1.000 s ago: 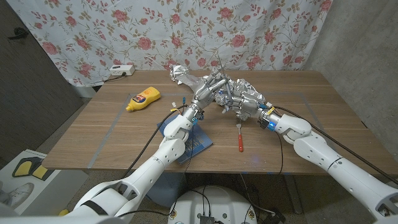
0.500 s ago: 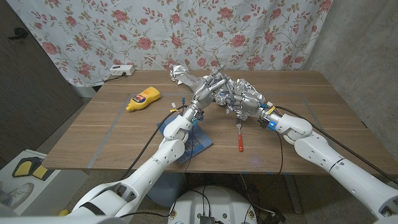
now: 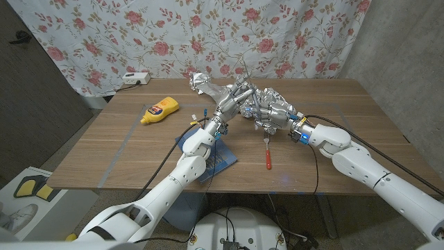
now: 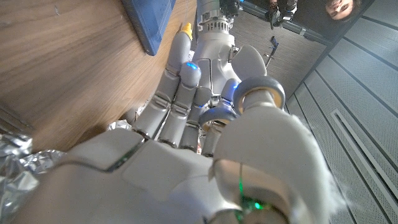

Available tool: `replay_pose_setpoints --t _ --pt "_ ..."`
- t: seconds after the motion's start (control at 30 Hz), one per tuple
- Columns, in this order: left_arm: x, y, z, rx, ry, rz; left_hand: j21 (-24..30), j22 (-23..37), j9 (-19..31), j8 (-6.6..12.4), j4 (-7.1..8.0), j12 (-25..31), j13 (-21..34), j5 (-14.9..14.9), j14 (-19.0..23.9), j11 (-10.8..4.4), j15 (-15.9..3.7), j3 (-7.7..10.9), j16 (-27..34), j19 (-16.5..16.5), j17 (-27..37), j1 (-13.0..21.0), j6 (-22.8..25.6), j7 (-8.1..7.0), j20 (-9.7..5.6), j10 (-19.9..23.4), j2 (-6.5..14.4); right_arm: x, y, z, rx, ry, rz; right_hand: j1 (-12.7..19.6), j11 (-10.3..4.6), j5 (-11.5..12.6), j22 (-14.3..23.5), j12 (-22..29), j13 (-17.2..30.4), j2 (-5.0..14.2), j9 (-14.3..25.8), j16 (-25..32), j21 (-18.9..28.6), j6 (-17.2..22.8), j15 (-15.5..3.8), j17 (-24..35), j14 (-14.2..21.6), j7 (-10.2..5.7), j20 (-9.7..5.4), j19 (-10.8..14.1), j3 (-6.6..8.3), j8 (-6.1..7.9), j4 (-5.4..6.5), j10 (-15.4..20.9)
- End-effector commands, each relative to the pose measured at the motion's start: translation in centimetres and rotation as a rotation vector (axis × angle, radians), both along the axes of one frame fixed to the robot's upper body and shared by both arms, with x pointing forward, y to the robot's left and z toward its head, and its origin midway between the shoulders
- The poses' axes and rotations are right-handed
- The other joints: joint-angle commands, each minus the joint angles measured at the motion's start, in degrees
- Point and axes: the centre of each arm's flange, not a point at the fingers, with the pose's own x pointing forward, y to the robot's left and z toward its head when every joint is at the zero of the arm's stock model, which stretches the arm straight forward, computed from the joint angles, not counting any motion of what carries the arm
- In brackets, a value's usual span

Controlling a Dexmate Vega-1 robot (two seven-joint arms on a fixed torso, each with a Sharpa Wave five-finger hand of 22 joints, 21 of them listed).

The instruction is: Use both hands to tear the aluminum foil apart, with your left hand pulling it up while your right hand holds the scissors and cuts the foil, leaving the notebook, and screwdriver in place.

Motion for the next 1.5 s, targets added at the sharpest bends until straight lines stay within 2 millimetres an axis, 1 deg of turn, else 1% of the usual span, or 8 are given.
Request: replay_pose_setpoints --t 0.03,0.07,0.13,0.2,0.5,0.83,1.03,1.5 --pt "0.08 -0.05 0.18 0.003 0.006 0.009 0.3 0.1 0.3 -0.28 0.71 2.7 13.3 0.3 0.5 -0.12 -1.16 0.97 0.1 0.3 0.0 -0.4 -0.3 0.45 -0.16 1.4 0.5 0.02 -0.02 0.17 -0.029 0.006 -0.016 0.0 -10.82 0.0 2.0 8.7 0.1 -0.36 2.8 5.2 4.9 1.7 -6.03 0.5 4.8 -0.22 -4.63 3.6 -0.4 2.6 0.08 14.9" --pt "0.11 -0.05 0.16 0.004 0.005 0.009 0.3 0.1 0.3 -0.29 0.7 2.6 13.3 0.3 0.5 -0.12 -1.18 0.99 0.0 0.3 0.0 -0.4 -0.3 0.46 -0.18 1.3 0.5 0.03 -0.02 0.17 -0.026 0.011 -0.017 -0.1 -10.86 0.0 2.4 9.6 0.1 -0.48 3.2 6.4 5.8 2.5 -6.02 0.5 5.8 -0.34 -5.11 4.1 -0.45 3.2 0.1 15.6" --pt "0.15 -0.03 0.1 0.003 0.006 0.01 0.2 0.1 0.3 -0.3 0.7 2.7 13.4 0.3 0.5 -0.12 -1.17 1.0 0.0 0.3 0.0 -0.5 -0.3 0.55 -0.14 1.4 0.4 0.1 0.01 0.13 -0.016 0.018 -0.01 -0.4 -10.85 0.0 3.0 11.1 0.1 -0.68 3.3 8.3 7.4 2.9 -5.96 0.5 7.2 -0.37 -6.12 5.7 -0.59 3.46 0.24 16.7" --pt "0.19 0.02 -0.01 0.002 0.008 0.01 0.2 0.1 0.3 -0.32 0.67 2.7 13.3 0.3 0.6 -0.14 -1.2 1.01 0.0 0.3 0.0 -0.5 -0.4 0.49 -0.16 1.4 0.4 0.19 0.03 0.08 -0.009 0.026 -0.005 -1.3 -11.03 0.1 3.3 13.0 0.2 -0.81 3.7 12.0 9.2 5.0 -5.89 0.6 9.3 -1.09 -6.29 6.7 -0.81 4.79 0.62 20.0" --pt "0.34 0.35 -0.49 -0.008 0.025 0.02 0.3 0.1 0.3 -0.2 0.34 2.8 13.4 0.3 0.8 -0.15 -1.4 0.95 0.1 0.4 0.1 -0.4 -0.1 0.16 -0.47 1.6 0.0 0.58 0.11 -0.03 0.026 0.061 0.03 -4.0 -11.05 0.4 4.6 13.6 0.4 -0.97 4.5 18.3 12.9 8.5 -5.81 0.6 13.1 -0.05 -6.44 9.9 -1.6 7.17 1.72 26.4" --pt "0.48 0.49 -0.66 -0.008 0.031 0.021 0.2 0.1 0.2 -0.34 0.31 2.8 13.2 0.4 0.6 -0.14 -1.21 1.01 -0.3 0.4 -0.2 -0.6 -0.5 0.25 -0.53 2.0 -0.1 0.58 0.3 0.07 0.018 0.058 0.034 -4.7 -10.84 0.5 5.6 13.5 0.4 -1.3 5.5 20.8 14.4 10.2 -5.76 0.5 14.0 0.28 -6.45 10.6 -1.87 8.72 1.8 28.6" --pt "0.58 0.44 -0.62 -0.01 0.035 0.02 0.2 0.1 0.2 -0.37 0.26 2.8 13.2 0.4 0.7 -0.16 -1.26 1.0 -0.3 0.4 -0.2 -0.6 -0.6 0.22 -0.51 2.0 -0.1 0.53 0.38 0.07 0.018 0.06 0.037 -7.5 -10.73 0.8 5.2 13.4 0.4 -2.76 6.0 22.2 14.5 10.4 -5.71 0.5 13.9 0.27 -6.45 10.2 -3.44 9.33 2.91 29.5" --pt "0.43 0.67 -0.76 -0.01 0.039 0.036 0.2 0.1 0.2 -0.78 0.86 2.2 12.6 0.8 -1.4 -0.35 -0.55 1.8 -4.2 0.3 -3.4 -2.4 -2.5 1.22 0.33 0.8 0.1 0.54 0.69 -0.09 0.026 0.064 0.049 -8.0 -10.61 1.4 4.1 13.3 0.3 -2.6 6.1 23.2 14.2 10.3 -5.72 0.4 13.9 0.48 -6.52 10.5 -3.7 9.59 3.14 29.8"
